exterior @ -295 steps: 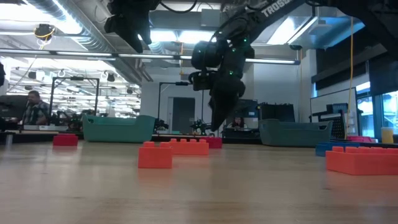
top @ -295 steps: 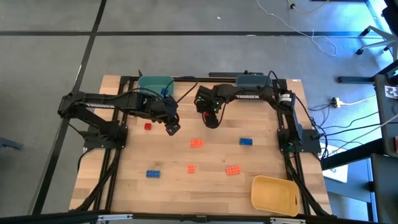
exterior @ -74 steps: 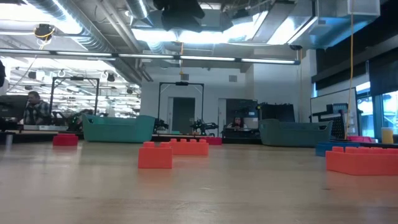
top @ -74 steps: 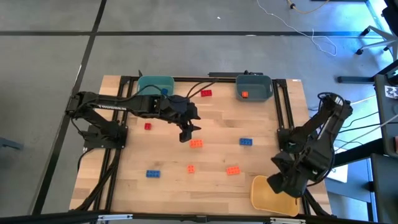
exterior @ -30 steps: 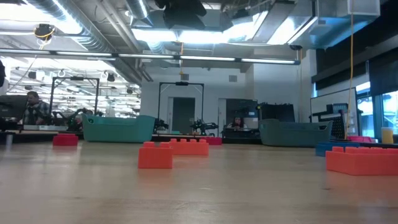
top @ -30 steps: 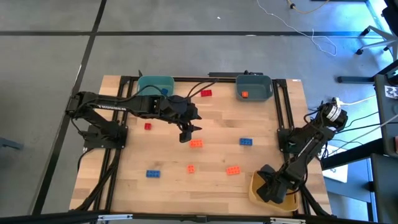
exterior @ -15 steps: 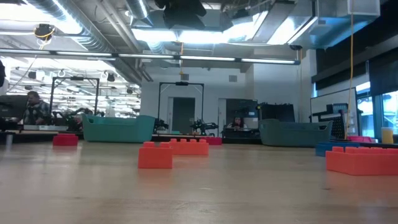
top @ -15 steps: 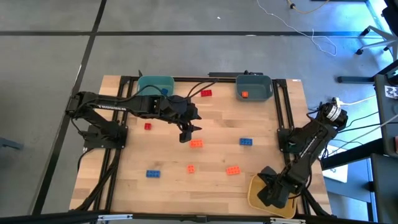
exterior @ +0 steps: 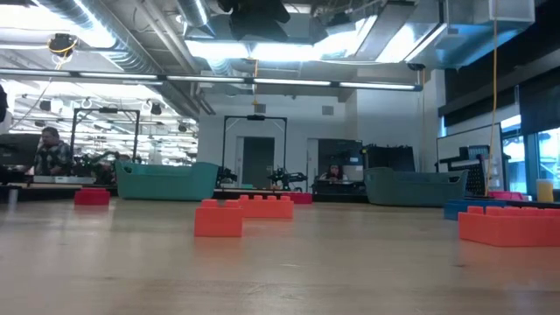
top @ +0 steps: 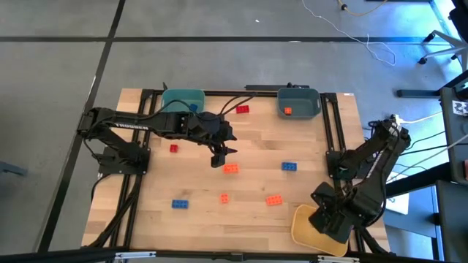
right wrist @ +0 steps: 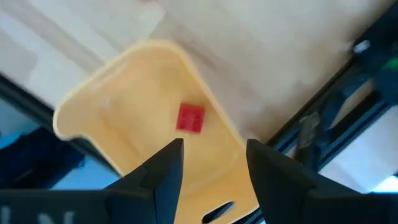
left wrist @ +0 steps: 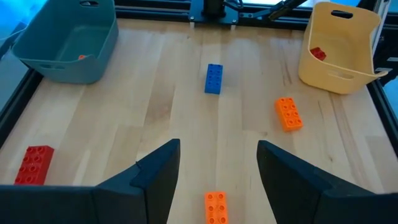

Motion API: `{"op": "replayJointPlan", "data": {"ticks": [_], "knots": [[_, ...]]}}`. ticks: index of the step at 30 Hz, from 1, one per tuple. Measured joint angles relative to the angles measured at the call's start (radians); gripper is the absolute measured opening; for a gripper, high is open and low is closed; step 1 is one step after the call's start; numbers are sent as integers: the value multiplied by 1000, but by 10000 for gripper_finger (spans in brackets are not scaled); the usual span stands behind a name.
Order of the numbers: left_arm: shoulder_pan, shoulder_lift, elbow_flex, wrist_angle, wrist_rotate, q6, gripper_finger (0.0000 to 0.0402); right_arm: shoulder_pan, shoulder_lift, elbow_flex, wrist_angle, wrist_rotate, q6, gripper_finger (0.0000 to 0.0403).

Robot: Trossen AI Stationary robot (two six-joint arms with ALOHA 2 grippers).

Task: Sort & place blocks by color
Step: Put the orange game piece into the dark blue bin

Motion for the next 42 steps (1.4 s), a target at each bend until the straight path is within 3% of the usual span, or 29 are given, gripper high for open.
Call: {"op": "replayJointPlan", "data": {"ticks": [7, 15, 23, 30, 37, 42], "knots": [[-8, 0, 0, -1, 0, -1, 208, -88, 0, 20, -24, 2, -213, 160], [-9, 0, 0, -9, 1, -1, 208, -265, 0, 20, 4, 14, -612, 159], [-9, 0, 0, -7, 0, -1, 208, -411, 0, 17, 7, 10, -856, 159], [-8, 0, 0, -20, 23, -56, 208, -507, 0, 17, 20, 46, -1011, 159], [-9, -6, 0, -234, 78, -12, 208, -587, 0, 17, 60, 48, -1114, 159], [-9, -5, 0, -305, 5, 57, 208, -634, 1, 17, 85, 49, -1172, 159]]}}
